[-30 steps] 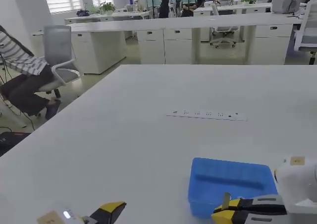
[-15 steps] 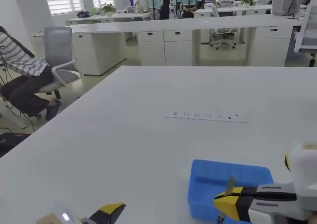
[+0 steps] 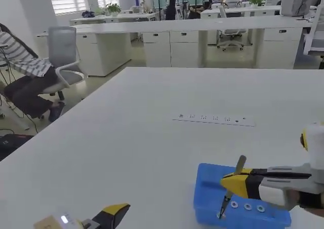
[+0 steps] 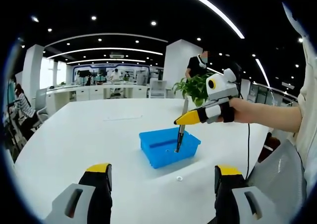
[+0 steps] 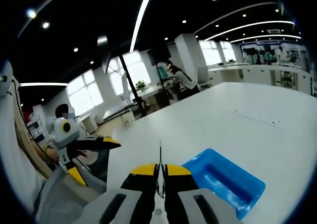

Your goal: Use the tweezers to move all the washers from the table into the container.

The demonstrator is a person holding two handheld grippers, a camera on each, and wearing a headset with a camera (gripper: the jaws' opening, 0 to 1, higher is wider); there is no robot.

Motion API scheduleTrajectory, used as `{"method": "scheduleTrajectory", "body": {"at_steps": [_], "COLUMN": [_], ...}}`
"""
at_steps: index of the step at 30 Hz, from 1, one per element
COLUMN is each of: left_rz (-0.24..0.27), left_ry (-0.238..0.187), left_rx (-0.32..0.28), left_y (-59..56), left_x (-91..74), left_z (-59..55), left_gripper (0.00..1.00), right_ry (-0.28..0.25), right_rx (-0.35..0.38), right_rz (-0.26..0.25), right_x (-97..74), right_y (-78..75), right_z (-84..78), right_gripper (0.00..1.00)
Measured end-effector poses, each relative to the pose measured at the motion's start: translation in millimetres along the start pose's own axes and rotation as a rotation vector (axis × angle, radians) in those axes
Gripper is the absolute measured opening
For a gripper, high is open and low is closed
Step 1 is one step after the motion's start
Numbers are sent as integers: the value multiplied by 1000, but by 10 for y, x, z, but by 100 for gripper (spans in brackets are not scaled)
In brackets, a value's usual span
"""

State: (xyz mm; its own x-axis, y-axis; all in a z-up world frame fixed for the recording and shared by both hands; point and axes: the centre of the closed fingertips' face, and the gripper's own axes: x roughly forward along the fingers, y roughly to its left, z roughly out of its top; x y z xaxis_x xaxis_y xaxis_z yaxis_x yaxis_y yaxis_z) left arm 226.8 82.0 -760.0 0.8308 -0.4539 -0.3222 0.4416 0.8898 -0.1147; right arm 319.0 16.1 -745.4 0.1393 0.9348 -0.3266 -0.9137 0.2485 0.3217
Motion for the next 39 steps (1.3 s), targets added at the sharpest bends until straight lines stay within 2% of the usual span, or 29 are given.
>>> {"method": "scheduleTrajectory", "body": {"at_steps": [3, 5, 8, 10, 12, 18, 26, 39], "left_rz": [5, 5, 2, 0, -2, -4, -6, -6], "left_ry": [-11, -11, -11, -4, -6, -5, -5, -5], "left_rx": [-9, -8, -2, 0, 1, -1, -4, -5], "left_y": [15, 13, 1, -4, -9, -10, -9, -2], "left_x": [-5, -4, -4, 0, 2, 6, 6, 5], "left_z": [18, 18, 18, 5, 10, 9, 7, 6], "left_gripper": [87, 88, 88, 88, 88, 88, 88, 87], "right_ry": [-16, -27, -28, -33, -43, -65, -38, 31], "right_rx": [14, 48, 98, 155, 168, 236, 233, 225], "right_rz": [-3, -21, -57, -80, -95, -113, -128, -153], "right_x": [1, 3, -2, -12, -24, -7, 101, 219], "right_y": [-43, -114, -259, -360, -445, -601, -693, -859], "right_z": [53, 82, 80, 74, 85, 96, 52, -136], "right_gripper": [2, 2, 2, 2, 2, 2, 2, 2]}}
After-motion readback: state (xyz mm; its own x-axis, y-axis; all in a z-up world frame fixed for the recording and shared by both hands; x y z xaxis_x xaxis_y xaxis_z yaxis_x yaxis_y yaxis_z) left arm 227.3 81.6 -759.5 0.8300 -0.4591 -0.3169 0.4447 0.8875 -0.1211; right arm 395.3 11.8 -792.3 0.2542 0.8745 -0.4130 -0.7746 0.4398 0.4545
